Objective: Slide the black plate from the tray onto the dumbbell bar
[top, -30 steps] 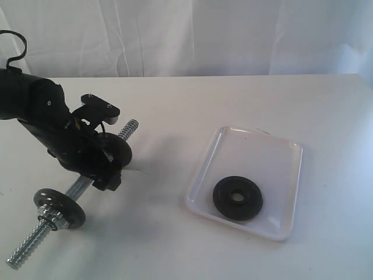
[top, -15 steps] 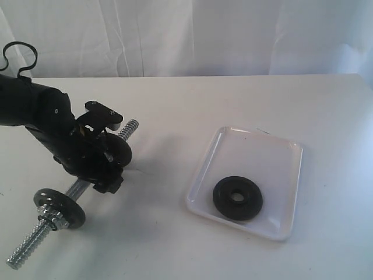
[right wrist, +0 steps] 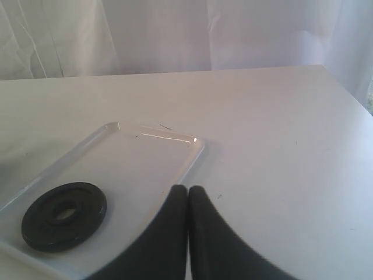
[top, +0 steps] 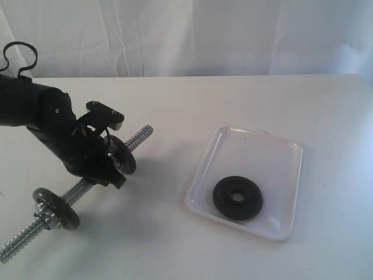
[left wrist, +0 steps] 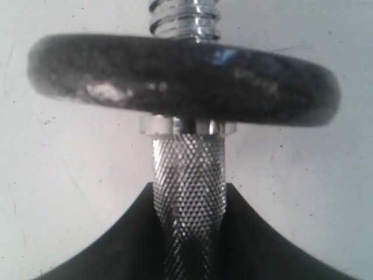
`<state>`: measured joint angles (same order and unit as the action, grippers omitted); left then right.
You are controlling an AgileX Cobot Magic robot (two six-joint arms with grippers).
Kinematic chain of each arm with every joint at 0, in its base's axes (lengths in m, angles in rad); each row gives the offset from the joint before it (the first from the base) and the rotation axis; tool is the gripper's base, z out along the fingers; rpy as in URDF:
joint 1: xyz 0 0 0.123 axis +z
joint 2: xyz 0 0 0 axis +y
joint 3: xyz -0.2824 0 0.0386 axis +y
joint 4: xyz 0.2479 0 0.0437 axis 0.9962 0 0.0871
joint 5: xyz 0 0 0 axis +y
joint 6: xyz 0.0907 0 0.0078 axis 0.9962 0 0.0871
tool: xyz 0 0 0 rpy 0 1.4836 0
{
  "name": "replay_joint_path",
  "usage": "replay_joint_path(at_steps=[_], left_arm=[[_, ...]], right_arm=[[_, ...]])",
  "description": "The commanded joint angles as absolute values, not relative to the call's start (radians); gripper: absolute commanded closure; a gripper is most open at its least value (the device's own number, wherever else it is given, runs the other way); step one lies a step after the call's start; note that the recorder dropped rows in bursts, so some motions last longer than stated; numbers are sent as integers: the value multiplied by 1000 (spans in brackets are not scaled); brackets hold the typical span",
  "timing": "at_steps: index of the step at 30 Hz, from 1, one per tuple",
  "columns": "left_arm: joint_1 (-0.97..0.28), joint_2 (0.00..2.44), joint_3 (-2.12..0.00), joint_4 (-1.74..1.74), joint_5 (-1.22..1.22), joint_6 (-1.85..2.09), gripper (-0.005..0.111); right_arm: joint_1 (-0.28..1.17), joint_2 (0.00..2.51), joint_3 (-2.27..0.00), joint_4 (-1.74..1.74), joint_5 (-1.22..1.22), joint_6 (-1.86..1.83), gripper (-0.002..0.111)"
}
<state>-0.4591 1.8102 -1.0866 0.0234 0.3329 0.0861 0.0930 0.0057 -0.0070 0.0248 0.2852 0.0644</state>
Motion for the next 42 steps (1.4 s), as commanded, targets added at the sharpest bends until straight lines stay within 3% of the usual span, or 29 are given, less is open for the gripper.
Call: replay_joint_path(at_steps=[1,21,33,42], left_arm=[[-461,1804,-1088,35,352,86,107],[-461,1686,-1090,-36,415,83,107],[-571,1674,-1088,-43,491,179,107],[-581,1674,-1088,-43,550,179,107]], right_arm=[[97,0,0,29,274,64,108],[97,0,0,29,274,64,108],[97,0,0,29,274,64,108],[97,0,0,29,274,64,108]])
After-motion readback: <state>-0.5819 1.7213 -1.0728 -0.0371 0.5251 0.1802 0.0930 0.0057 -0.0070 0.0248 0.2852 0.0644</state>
